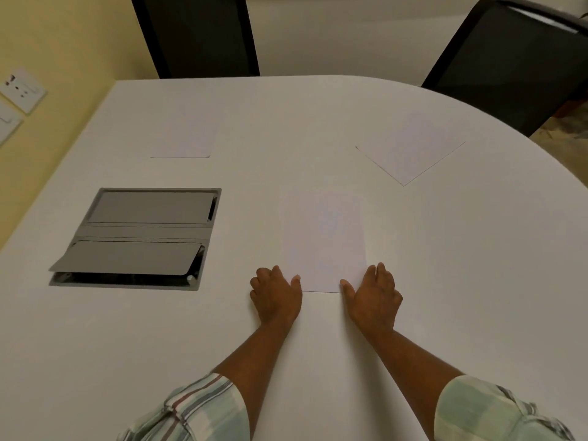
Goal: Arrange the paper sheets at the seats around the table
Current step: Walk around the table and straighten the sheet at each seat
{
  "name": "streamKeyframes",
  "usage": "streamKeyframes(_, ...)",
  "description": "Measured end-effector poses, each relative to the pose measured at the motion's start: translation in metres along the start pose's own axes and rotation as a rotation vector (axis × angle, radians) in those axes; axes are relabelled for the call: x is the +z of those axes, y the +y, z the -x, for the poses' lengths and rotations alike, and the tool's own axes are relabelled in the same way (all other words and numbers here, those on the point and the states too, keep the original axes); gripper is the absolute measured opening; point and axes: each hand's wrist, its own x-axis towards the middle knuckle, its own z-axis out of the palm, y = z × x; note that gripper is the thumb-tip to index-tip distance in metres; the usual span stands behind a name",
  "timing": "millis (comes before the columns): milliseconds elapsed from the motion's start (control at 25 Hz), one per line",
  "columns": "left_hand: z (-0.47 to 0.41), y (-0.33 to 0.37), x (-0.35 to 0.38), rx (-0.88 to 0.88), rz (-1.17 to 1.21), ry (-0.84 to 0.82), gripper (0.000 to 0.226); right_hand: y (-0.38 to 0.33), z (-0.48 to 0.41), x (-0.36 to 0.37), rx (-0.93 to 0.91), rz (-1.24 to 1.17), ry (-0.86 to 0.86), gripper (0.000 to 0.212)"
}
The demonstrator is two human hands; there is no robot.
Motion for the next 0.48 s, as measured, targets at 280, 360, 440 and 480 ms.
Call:
streamKeyframes(280,-0.005,0.016,-0.003,-0.091,0.339,0.021,0.049,-0.008,-0.003,0.004,0.058,0.05,-0.007,0.083)
streamKeyframes(360,-0.009,0.021,-0.007,-0.08,0.362,0.036,0.046,-0.009,-0.003,0.003,0.06,0.061,-0.004,0.082)
streamKeyframes(440,-0.013,0.026,-0.011,-0.074,0.38,0.04,0.045,-0.008,-0.003,0.003,0.065,0.07,-0.009,0.083)
streamKeyframes(480,-0.015,0.028,-0.013,-0.076,0.388,0.045,0.045,-0.008,-0.003,0.004,0.067,0.073,-0.013,0.083)
